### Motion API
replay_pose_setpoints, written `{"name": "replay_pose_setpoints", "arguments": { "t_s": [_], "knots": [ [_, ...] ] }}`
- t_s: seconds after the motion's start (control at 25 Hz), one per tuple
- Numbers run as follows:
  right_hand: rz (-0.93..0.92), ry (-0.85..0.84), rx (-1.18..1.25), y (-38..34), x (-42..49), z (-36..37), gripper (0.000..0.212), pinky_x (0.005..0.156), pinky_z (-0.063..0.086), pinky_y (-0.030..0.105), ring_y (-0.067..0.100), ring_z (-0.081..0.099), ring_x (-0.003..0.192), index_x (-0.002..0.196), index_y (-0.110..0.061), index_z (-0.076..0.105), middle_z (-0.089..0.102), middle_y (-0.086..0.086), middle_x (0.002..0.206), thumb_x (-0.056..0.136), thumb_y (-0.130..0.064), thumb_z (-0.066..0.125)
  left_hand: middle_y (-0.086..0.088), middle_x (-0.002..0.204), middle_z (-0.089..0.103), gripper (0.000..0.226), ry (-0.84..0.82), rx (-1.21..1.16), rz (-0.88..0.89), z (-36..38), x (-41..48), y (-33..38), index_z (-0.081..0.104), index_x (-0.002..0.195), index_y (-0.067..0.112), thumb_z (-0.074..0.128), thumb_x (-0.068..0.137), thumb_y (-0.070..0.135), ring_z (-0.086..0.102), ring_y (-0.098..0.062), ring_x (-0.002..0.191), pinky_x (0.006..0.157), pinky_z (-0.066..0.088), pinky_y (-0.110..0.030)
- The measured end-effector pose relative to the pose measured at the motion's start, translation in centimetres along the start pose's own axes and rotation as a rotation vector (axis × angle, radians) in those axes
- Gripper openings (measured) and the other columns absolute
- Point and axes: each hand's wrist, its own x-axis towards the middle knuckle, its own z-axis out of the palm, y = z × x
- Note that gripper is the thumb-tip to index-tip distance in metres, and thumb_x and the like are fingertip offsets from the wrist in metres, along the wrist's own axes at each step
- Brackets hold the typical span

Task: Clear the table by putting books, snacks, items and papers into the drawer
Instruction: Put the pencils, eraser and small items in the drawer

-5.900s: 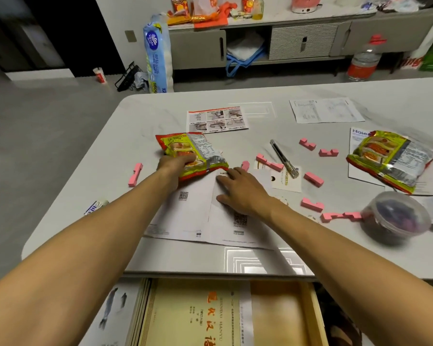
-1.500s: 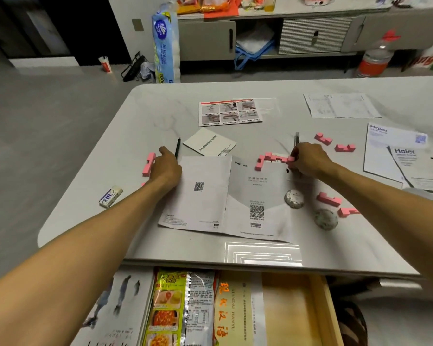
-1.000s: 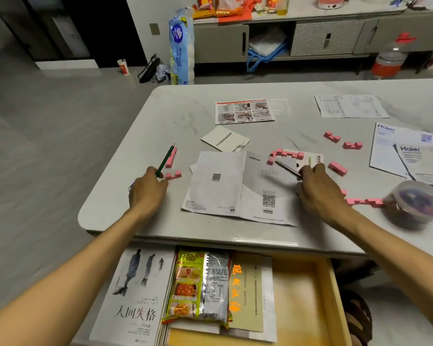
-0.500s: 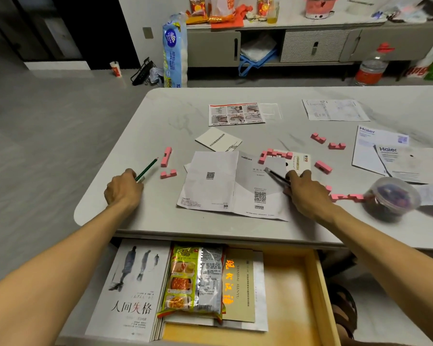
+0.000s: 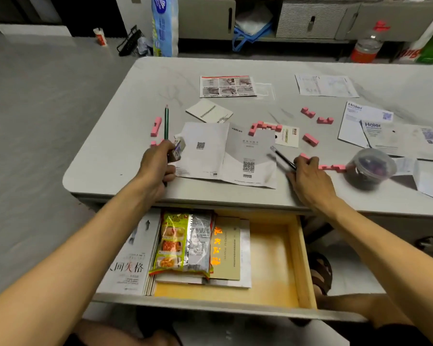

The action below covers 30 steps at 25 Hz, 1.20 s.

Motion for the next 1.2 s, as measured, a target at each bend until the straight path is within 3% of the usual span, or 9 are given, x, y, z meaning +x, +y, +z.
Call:
{"name": "replay_pose_setpoints", "arguments": {
  "t_s": [0.16,0.28,0.44,0.52,0.6,0.76,0.92,1.08,1.2],
  "knots": [
    [-0.098,-0.120,-0.064,0.9,0.7,-0.6,0.032,0.072,0.055,0.048,0.040,0.061,0.085,0.125,-0.012,0.044,0.045,0.024,0.125,0.102,-0.033,0.043,-0.006,0.079,0.053,0.018,-0.311,-0.217,-0.200,1.9,-4.9,-3.1,0.055,0.094,0.005,0.044,0.095,0.019,0.022,-0.005,0.037,0.031,0.016,-0.016],
    [-0.182,-0.245,-0.158,1.3,0.6,-1.7,0.033,0.082,0.053,0.046,0.038,0.061,0.097,0.131,-0.013,0.042,0.037,0.025,0.141,0.104,-0.031,0.040,-0.007,0.084,0.056,0.036,-0.541,-0.293,-0.331,1.5,-7.1,-4.8,0.057,0.119,-0.001,0.043,0.095,0.021,0.024,-0.004,0.039,0.035,0.017,-0.016],
    [-0.184,-0.242,-0.019,1.1,-1.4,-3.1,0.023,0.076,0.052,0.042,0.032,0.058,0.085,0.119,-0.013,0.045,0.048,0.022,0.122,0.102,-0.028,0.041,-0.006,0.089,0.054,0.049,-0.665,-0.353,-0.414,0.5,-8.3,-7.1,0.053,0.132,-0.004,0.046,0.092,0.022,0.026,-0.004,0.044,0.042,0.013,-0.017],
    [-0.234,-0.234,0.183,1.2,-4.8,-4.1,0.013,0.072,0.049,0.037,0.025,0.054,0.080,0.111,-0.019,0.045,0.051,0.013,0.110,0.100,-0.026,0.046,-0.004,0.086,0.055,0.045,-0.686,-0.312,-0.442,0.5,-8.9,-8.4,0.056,0.127,-0.003,0.049,0.090,0.023,0.025,-0.004,0.047,0.042,0.014,-0.017],
    [-0.352,-0.366,0.282,1.4,-9.4,-4.0,0.017,0.078,0.048,0.032,0.018,0.054,0.085,0.114,-0.021,0.047,0.050,0.003,0.105,0.098,-0.024,0.051,-0.002,0.079,0.056,0.035,-0.682,-0.133,-0.446,0.8,-9.8,-9.7,0.058,0.118,-0.002,0.052,0.091,0.019,0.024,-0.005,0.049,0.040,0.014,-0.016],
    [-0.367,-0.685,0.207,1.8,-14.6,0.7,0.012,0.080,0.044,0.029,0.020,0.054,0.090,0.108,-0.025,0.043,0.047,0.000,0.106,0.098,-0.025,0.050,0.001,0.067,0.059,0.021,-0.655,0.421,-0.436,1.4,-9.9,-12.1,0.064,0.104,-0.002,0.065,0.088,0.013,0.029,-0.006,0.044,0.034,0.021,-0.015],
    [-0.330,-0.576,-0.126,1.5,-12.0,5.9,0.020,0.067,0.042,0.030,0.026,0.059,0.079,0.117,-0.015,0.043,0.049,0.013,0.117,0.098,-0.015,0.049,-0.001,0.065,0.055,0.013,-0.576,0.620,-0.455,3.1,-8.5,-13.7,0.066,0.087,0.006,0.071,0.083,0.017,0.031,-0.008,0.044,0.041,0.023,-0.019],
    [-0.423,-0.489,-0.429,0.6,-9.7,10.0,0.039,0.087,0.050,0.046,0.033,0.067,0.096,0.133,-0.012,0.042,0.054,0.015,0.123,0.096,-0.013,0.054,0.006,0.055,0.057,0.018,-0.547,0.687,-0.441,5.1,-7.7,-15.1,0.064,0.086,0.007,0.074,0.080,0.021,0.031,-0.010,0.046,0.043,0.024,-0.021],
    [-0.392,-0.445,-0.500,0.7,-8.7,11.4,0.040,0.086,0.050,0.042,0.031,0.065,0.105,0.139,-0.014,0.043,0.057,0.011,0.125,0.100,-0.015,0.047,0.003,0.066,0.061,0.033,-0.502,0.586,-0.432,5.3,-6.9,-15.9,0.065,0.101,0.001,0.075,0.080,0.024,0.030,-0.010,0.047,0.043,0.023,-0.022]
  ]
}}
